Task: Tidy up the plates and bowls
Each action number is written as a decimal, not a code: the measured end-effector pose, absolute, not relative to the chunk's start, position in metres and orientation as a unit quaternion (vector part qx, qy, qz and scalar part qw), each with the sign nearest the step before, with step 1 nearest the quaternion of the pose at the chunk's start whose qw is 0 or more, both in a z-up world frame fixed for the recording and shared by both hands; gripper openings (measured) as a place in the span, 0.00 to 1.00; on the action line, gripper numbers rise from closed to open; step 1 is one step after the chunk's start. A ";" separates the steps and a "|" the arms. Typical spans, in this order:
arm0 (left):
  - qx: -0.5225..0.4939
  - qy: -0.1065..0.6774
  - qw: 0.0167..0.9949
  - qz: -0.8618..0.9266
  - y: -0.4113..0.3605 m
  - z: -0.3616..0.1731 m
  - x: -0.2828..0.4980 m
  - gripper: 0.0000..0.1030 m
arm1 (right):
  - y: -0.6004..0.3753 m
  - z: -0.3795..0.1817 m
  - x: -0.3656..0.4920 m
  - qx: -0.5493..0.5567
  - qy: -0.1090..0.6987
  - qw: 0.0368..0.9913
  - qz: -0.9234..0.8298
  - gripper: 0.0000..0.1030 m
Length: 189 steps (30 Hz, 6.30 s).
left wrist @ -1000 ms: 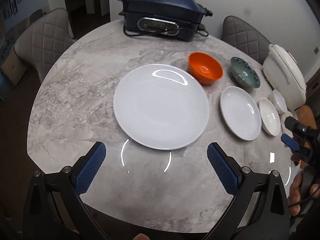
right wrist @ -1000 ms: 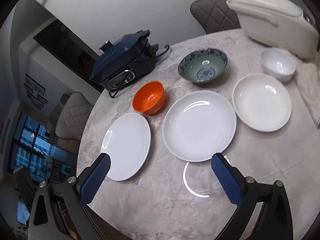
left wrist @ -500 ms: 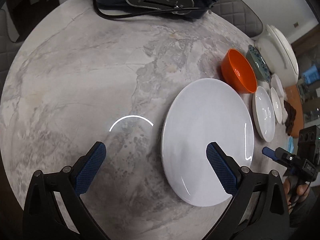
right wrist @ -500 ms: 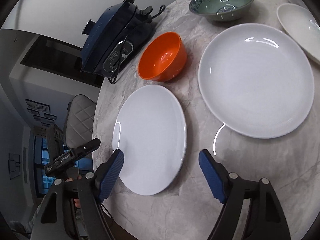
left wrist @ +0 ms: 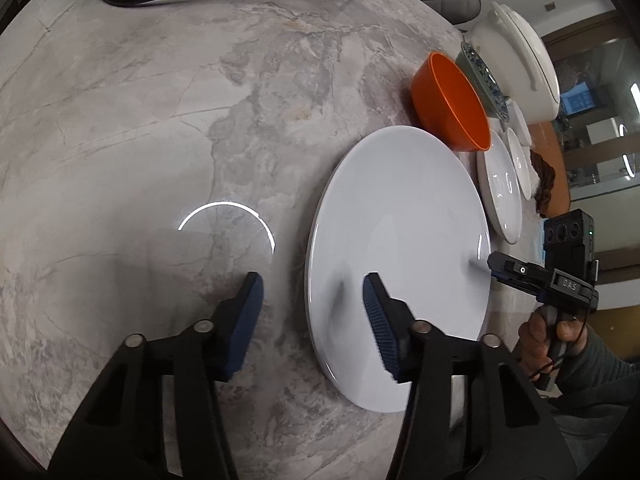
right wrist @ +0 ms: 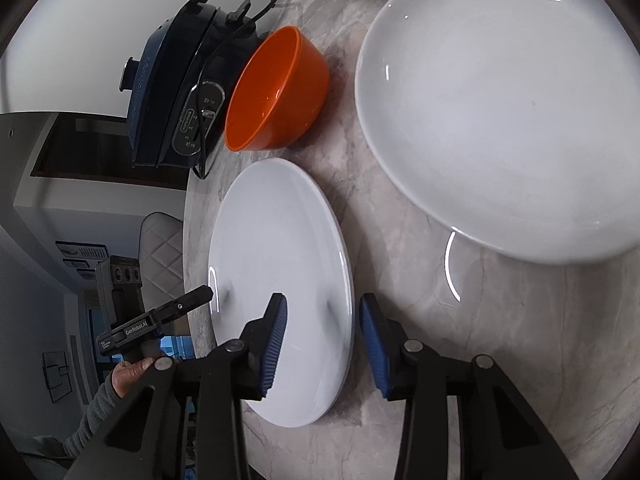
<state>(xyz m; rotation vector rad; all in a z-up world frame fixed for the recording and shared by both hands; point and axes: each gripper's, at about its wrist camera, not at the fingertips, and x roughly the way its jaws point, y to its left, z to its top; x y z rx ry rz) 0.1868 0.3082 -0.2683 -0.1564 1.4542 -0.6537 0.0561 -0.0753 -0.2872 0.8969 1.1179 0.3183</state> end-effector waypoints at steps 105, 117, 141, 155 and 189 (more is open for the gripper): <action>-0.105 0.550 0.788 -0.258 0.112 -0.177 0.030 1.00 | -0.330 -0.226 -0.153 0.406 0.440 0.797 -0.079 0.88; -0.079 0.561 0.806 -0.169 0.099 -0.180 0.042 1.00 | -0.317 -0.217 -0.046 0.388 0.455 0.798 0.075 0.93; -0.031 0.630 0.742 -0.228 0.039 -0.253 0.158 0.92 | -0.281 -0.270 0.071 0.449 0.518 0.721 0.103 0.59; -0.025 0.641 0.720 -0.263 0.022 -0.267 0.176 0.32 | -0.279 -0.281 0.088 0.441 0.528 0.717 0.113 0.30; -0.003 0.638 0.721 -0.270 0.011 -0.264 0.165 0.08 | -0.264 -0.272 0.094 0.380 0.554 0.733 0.110 0.08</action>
